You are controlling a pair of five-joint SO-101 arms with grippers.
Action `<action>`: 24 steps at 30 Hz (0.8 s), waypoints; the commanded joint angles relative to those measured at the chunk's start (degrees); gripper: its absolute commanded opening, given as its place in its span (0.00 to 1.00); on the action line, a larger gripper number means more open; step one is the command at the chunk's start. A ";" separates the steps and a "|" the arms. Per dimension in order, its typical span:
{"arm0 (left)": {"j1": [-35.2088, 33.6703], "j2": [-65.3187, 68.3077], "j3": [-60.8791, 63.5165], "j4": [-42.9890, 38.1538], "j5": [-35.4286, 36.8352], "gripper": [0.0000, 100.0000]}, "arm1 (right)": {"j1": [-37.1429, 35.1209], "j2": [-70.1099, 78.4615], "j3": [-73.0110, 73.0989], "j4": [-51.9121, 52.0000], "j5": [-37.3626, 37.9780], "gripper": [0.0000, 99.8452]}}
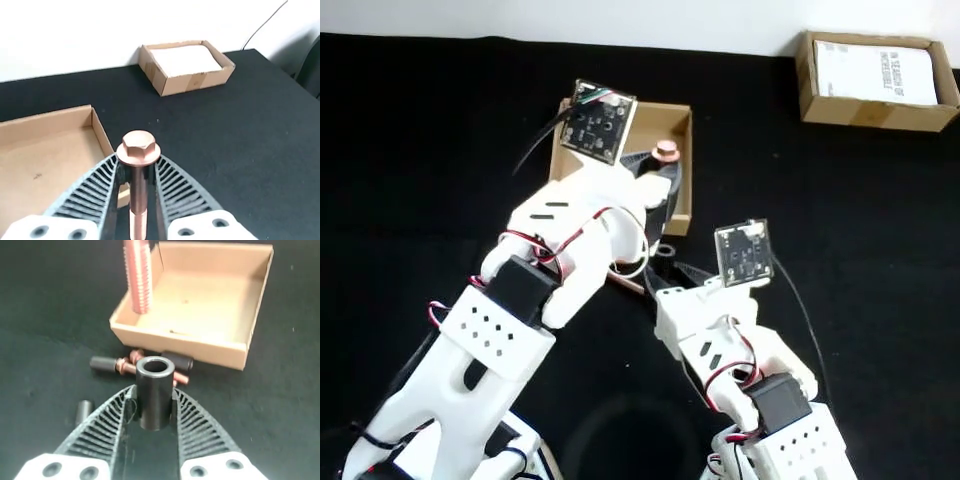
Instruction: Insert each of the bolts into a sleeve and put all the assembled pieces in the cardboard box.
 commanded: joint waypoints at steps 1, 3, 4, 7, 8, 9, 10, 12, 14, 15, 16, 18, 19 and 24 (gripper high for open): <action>-0.48 -1.19 -0.31 -1.76 -0.18 0.01 | -0.40 -1.01 -2.68 -3.56 -0.18 0.01; -0.48 -1.19 -0.31 -1.76 -0.09 0.01 | -0.40 -0.92 -2.68 -4.18 -0.18 0.01; -0.48 -1.19 -0.31 -1.76 -0.09 0.01 | -0.40 -0.92 -2.68 -4.53 -0.18 0.01; -0.40 -0.84 -0.22 -1.76 -0.09 0.01 | -0.40 -0.92 -2.59 -4.88 -0.18 0.01; -0.22 -0.84 -0.13 -1.76 -0.09 0.01 | -0.31 -0.92 -2.59 -4.88 -0.18 0.01; -0.04 -0.84 0.04 -1.76 -0.09 0.01 | -0.22 -0.84 -2.59 -4.88 -0.18 0.01; 0.13 -0.92 0.57 -1.76 -0.09 0.01 | 0.13 -0.75 -2.59 -4.88 -0.18 0.01; 0.57 -1.01 1.27 -1.76 -0.09 0.01 | 0.31 -0.66 -2.59 -5.32 -0.18 0.01; 1.80 -0.84 1.36 -1.76 -0.09 0.01 | 0.57 -0.57 -2.59 -5.76 -0.18 0.01; 2.33 -0.84 1.63 -1.76 0.00 0.01 | 0.57 -0.57 -2.59 -5.76 -0.18 0.01; 2.42 -0.84 2.33 -2.02 0.00 0.01 | 0.57 -0.48 -2.59 -5.76 -0.18 0.01; 3.12 -0.75 3.12 -2.20 0.00 0.01 | 0.57 -0.48 -2.59 -5.76 -0.18 0.01; 3.38 -0.75 3.12 -2.20 0.00 0.01 | 0.57 -0.48 -2.59 -5.76 -0.18 0.01; 3.38 -1.10 2.77 -2.20 -0.18 0.01 | 0.57 -0.48 -2.59 -5.76 -0.18 0.01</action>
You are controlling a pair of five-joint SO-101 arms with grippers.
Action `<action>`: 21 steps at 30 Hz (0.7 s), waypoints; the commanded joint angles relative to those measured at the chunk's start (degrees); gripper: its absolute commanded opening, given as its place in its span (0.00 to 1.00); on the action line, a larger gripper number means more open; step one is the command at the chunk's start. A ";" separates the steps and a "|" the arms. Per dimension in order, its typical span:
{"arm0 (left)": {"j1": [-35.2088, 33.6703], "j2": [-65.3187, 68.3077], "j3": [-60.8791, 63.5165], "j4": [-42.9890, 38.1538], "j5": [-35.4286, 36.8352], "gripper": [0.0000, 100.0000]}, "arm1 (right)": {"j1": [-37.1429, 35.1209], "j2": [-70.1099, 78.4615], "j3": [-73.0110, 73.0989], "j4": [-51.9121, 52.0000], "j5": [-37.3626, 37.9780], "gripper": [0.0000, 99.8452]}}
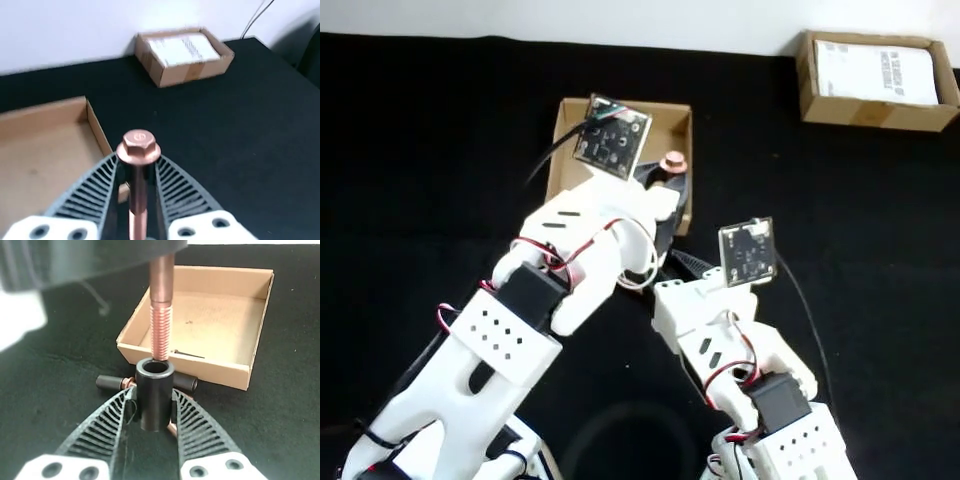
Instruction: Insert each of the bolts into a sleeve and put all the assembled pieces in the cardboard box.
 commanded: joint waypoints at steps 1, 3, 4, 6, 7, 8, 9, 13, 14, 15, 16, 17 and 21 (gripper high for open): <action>0.92 -1.10 -0.57 -1.14 0.00 0.01 | 0.57 -0.57 -2.68 -1.36 -0.18 0.01; 0.92 -1.10 -0.57 -0.79 -0.09 0.01 | 0.57 -0.57 -2.59 -1.36 -0.18 0.01; 0.92 -1.10 -0.57 -0.79 -0.09 0.01 | 0.57 -0.57 -2.51 -1.36 -0.18 0.01; 0.92 -1.10 -0.75 -1.05 -0.18 0.01 | 0.57 -0.57 -1.63 -1.36 -0.18 0.01; 0.92 -1.10 -1.27 -0.88 -0.18 0.01 | 0.57 -0.57 -1.27 -1.36 -0.18 0.01; 0.92 -1.10 -2.15 -0.70 -0.18 0.01 | 0.57 -0.57 -0.84 -1.36 -0.18 0.01; 0.92 -1.10 -2.59 -0.70 -0.18 0.01 | 0.57 -0.57 -0.40 -1.36 -0.18 0.01; 0.92 -1.19 -3.12 -0.62 -0.18 0.01 | 0.57 -0.57 0.22 -1.36 -0.18 0.01; 0.92 -1.19 -3.03 -0.35 -0.18 0.01 | 0.57 -0.57 0.22 -1.36 -0.18 0.01; 0.92 -1.19 -3.12 0.62 -0.18 0.01 | 0.57 -0.57 0.22 -1.36 -0.18 0.01; 1.01 -1.19 -3.12 0.97 -0.26 0.01 | 0.57 -0.57 0.31 -1.36 -0.18 0.01; 1.10 -1.19 -3.30 1.05 -0.26 0.01 | 0.57 -0.57 0.31 -1.36 -0.18 0.01; 0.92 -1.19 -5.23 1.41 -0.26 0.01 | 0.57 -0.57 0.31 -1.36 -0.18 0.01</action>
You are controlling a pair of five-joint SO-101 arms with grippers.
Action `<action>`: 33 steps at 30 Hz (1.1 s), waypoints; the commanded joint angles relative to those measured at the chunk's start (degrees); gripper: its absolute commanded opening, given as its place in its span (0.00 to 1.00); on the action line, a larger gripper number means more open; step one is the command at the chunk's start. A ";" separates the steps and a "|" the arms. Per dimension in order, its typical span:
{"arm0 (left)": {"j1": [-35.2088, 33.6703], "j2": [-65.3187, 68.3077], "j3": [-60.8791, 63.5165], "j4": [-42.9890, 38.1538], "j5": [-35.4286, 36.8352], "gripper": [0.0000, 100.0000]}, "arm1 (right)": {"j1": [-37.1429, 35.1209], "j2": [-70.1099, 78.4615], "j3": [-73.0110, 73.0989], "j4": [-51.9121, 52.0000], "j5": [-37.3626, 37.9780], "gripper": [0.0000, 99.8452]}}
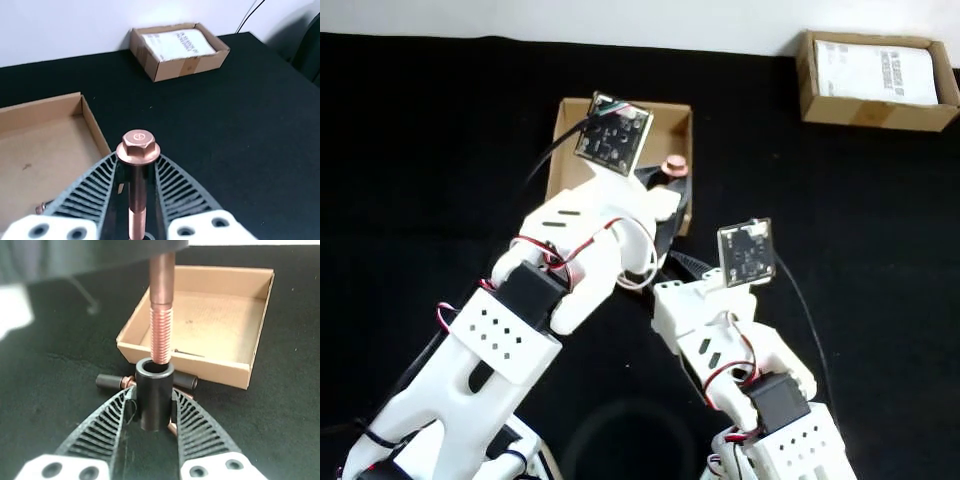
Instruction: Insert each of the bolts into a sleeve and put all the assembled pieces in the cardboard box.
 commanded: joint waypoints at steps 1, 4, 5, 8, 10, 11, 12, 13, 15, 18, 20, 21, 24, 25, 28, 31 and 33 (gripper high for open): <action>0.84 -1.19 -4.00 0.18 -0.35 0.01 | 0.66 -0.48 -0.31 -1.36 -0.18 0.01; 0.84 -1.19 -5.58 1.49 -0.44 0.01 | 0.66 -0.48 -0.31 -1.36 -0.18 0.01; 0.84 -1.19 -5.93 2.37 -0.44 0.01 | 0.66 -0.48 -0.31 -1.36 -0.18 0.01; 1.01 -1.19 -5.58 3.87 -0.35 0.01 | 0.75 -0.48 -0.31 -1.36 -0.18 0.01; 0.84 -1.19 -5.14 4.48 -0.18 0.01 | 0.75 -0.48 -0.31 -1.54 -0.18 0.01; 0.84 -1.19 -4.62 4.48 -0.09 0.01 | 0.75 -0.48 -0.22 -2.24 -0.18 0.01; 0.84 -1.19 -4.00 4.48 -0.09 0.01 | 0.84 -0.48 -0.22 -2.68 -0.18 0.01; 0.84 -1.19 -3.30 4.48 -0.09 0.01 | 1.19 -0.48 -0.22 -2.95 -0.18 0.01; 0.84 -1.19 -1.27 4.48 0.00 0.01 | 1.54 -0.48 -0.31 -3.12 -0.18 0.01; 1.10 -1.19 1.45 4.40 0.09 0.01 | 1.63 -0.48 -0.22 -3.38 -0.18 0.01; 1.27 -1.19 2.59 4.31 0.09 0.01 | 1.63 -0.48 -0.22 -3.38 -0.18 0.01; 1.36 -1.19 2.95 4.31 0.09 0.01 | 1.63 -0.48 -0.22 -3.38 -0.18 0.01; 1.80 -1.19 3.30 4.57 0.09 0.01 | 2.15 -0.48 -0.22 -3.38 -0.18 0.01; 1.80 -1.19 3.30 4.66 0.09 0.01 | 2.59 -0.48 -0.31 -3.38 -0.18 0.01; 1.63 -1.19 2.86 8.79 -0.35 0.01 | 3.38 -0.48 -0.40 -3.38 -0.18 0.01; 1.36 -1.19 2.77 15.56 -0.44 0.07 | 3.56 -0.48 -0.31 -3.38 -0.18 0.01; 1.36 -1.19 2.77 20.92 -0.44 0.16 | 3.56 -0.48 -0.75 -3.38 -0.26 0.01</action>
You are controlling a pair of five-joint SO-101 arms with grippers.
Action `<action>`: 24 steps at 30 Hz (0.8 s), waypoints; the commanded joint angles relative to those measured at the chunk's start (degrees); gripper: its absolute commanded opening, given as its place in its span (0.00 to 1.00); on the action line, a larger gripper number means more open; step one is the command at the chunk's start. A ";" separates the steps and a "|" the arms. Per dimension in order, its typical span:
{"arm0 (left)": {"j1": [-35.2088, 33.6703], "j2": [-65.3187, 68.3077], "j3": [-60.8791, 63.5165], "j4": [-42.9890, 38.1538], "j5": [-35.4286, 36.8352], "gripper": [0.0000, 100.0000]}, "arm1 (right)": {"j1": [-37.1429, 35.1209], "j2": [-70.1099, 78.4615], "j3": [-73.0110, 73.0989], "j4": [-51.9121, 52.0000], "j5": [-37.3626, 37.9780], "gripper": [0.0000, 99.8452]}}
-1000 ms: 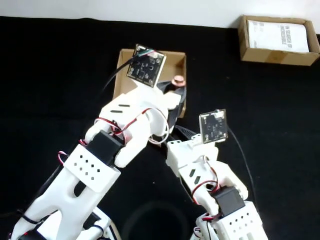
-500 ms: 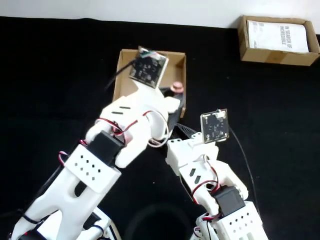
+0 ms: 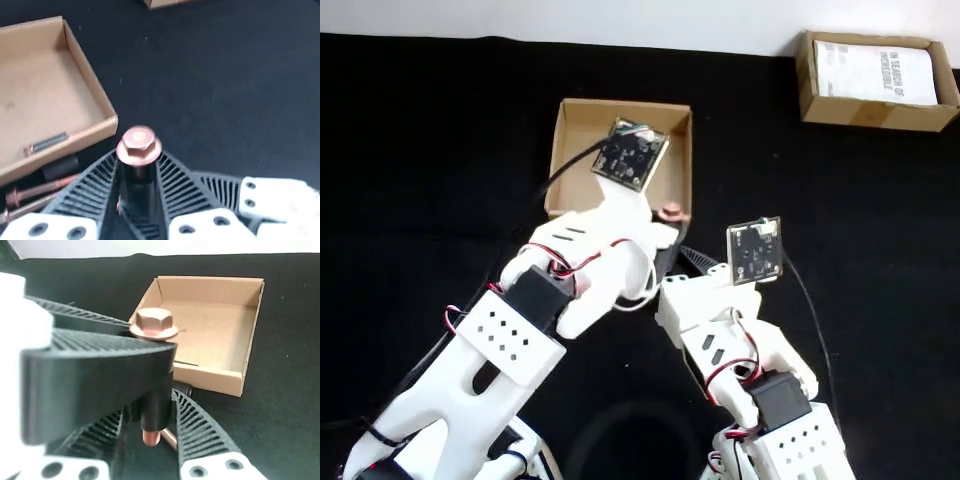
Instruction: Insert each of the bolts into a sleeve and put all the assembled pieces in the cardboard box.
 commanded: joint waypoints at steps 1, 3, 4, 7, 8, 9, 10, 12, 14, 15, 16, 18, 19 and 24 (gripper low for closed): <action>0.66 -1.19 -0.84 8.79 -0.44 0.20 | 1.45 -0.57 -0.75 -1.27 -0.26 0.01; 0.57 -1.98 -1.54 12.66 -0.26 0.26 | 1.45 -0.57 -0.84 -1.27 -0.26 0.01; 0.57 -2.95 -1.89 14.07 -0.26 0.27 | 1.45 -0.48 -0.92 -1.27 -0.26 0.01; -1.27 -7.43 -2.77 15.12 -0.53 0.27 | 1.45 -0.40 -1.45 -1.27 -0.26 0.01; -2.07 -9.36 -3.21 15.21 -0.53 0.27 | 1.54 -0.04 -2.07 -1.19 -0.26 0.01; -2.86 -11.47 -3.47 15.30 -0.62 0.27 | 1.98 0.84 -2.95 -1.19 -0.35 0.01; -3.74 -13.76 -3.56 15.30 -0.62 0.27 | 2.86 2.33 -4.53 -1.10 -0.35 0.01; -5.76 -18.42 -3.47 15.38 -1.32 0.27 | 4.53 6.55 -8.66 -1.01 -0.53 0.01; -8.04 -23.25 -3.21 17.14 -4.57 0.25 | 6.29 11.74 -14.64 -0.84 -0.62 0.01; -9.45 -25.63 -3.12 18.55 -6.07 0.23 | 6.81 14.46 -17.98 -0.40 -0.62 0.01; -11.12 -27.74 -3.12 19.78 -7.21 0.20 | 6.99 17.54 -21.76 0.48 -0.62 0.01; -15.08 -31.34 -2.77 22.33 -9.05 0.12 | 6.99 23.69 -29.41 2.95 -0.62 0.01; -17.10 -33.19 -1.89 22.95 -9.93 0.08 | 6.90 26.51 -33.01 4.09 -0.62 0.01; -27.30 -42.77 6.46 23.03 -13.63 0.03 | 6.73 40.57 -49.10 8.22 0.00 0.01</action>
